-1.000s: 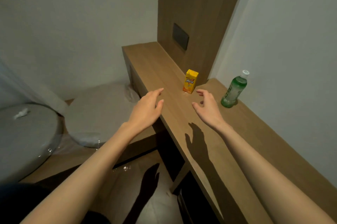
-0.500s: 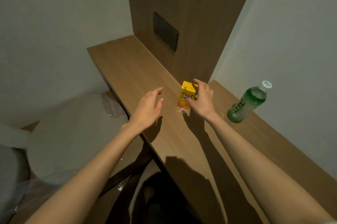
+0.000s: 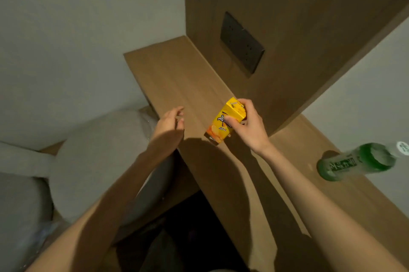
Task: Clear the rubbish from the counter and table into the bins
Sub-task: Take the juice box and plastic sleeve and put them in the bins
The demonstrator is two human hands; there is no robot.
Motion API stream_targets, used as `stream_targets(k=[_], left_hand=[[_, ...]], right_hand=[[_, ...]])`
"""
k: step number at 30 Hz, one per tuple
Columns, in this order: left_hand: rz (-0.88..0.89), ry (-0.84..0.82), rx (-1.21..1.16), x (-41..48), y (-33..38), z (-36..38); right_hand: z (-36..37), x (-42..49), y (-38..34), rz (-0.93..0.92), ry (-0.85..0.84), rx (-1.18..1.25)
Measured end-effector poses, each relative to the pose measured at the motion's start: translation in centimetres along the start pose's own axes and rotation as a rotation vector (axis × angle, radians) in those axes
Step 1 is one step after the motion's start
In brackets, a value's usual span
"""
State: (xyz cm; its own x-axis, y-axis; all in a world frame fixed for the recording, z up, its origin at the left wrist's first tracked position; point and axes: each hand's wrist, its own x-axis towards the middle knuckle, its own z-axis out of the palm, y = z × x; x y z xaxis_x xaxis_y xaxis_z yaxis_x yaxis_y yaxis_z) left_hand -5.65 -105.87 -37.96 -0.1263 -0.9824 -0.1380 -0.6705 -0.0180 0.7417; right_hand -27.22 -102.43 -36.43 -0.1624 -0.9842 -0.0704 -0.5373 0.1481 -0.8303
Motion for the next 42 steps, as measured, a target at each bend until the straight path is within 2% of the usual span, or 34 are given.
stream_targets(k=[5, 7, 10, 13, 20, 28, 34, 38, 42], left_hand=[[-0.009, 0.060, 0.004, 1.9, -7.1, -4.9], [-0.075, 0.067, -0.001, 2.8, -10.0, -6.5], [-0.197, 0.024, -0.005, 4.2, -14.4, -8.1], [-0.211, 0.013, 0.000, 5.9, -18.8, -8.2], [-0.372, 0.019, -0.168, 11.0, -27.0, -2.9], [-0.568, 0.018, -0.360, 16.4, -33.3, 6.8], [-0.489, 0.079, -0.293, 18.4, -36.2, 10.1], [-0.467, 0.198, -0.283, 18.4, -37.0, 9.9], [-0.424, 0.336, -0.318, 17.6, -34.8, 7.1]], right_hand=[[6.5, 2.4, -5.4, -0.056, -0.061, 0.146], [9.6, 3.2, -6.9, -0.059, -0.060, 0.174], [14.4, 4.2, -8.5, -0.037, -0.011, 0.233], [18.2, 5.4, -9.0, -0.051, 0.070, 0.258], [23.3, 11.6, -8.9, -0.003, 0.195, 0.449], [26.4, 17.7, -6.3, 0.011, 0.201, 0.441], [27.4, 20.0, -4.6, 0.084, 0.122, 0.549], [27.9, 20.2, -4.8, 0.098, 0.077, 0.555], [27.5, 20.0, -6.3, 0.167, 0.053, 0.602]])
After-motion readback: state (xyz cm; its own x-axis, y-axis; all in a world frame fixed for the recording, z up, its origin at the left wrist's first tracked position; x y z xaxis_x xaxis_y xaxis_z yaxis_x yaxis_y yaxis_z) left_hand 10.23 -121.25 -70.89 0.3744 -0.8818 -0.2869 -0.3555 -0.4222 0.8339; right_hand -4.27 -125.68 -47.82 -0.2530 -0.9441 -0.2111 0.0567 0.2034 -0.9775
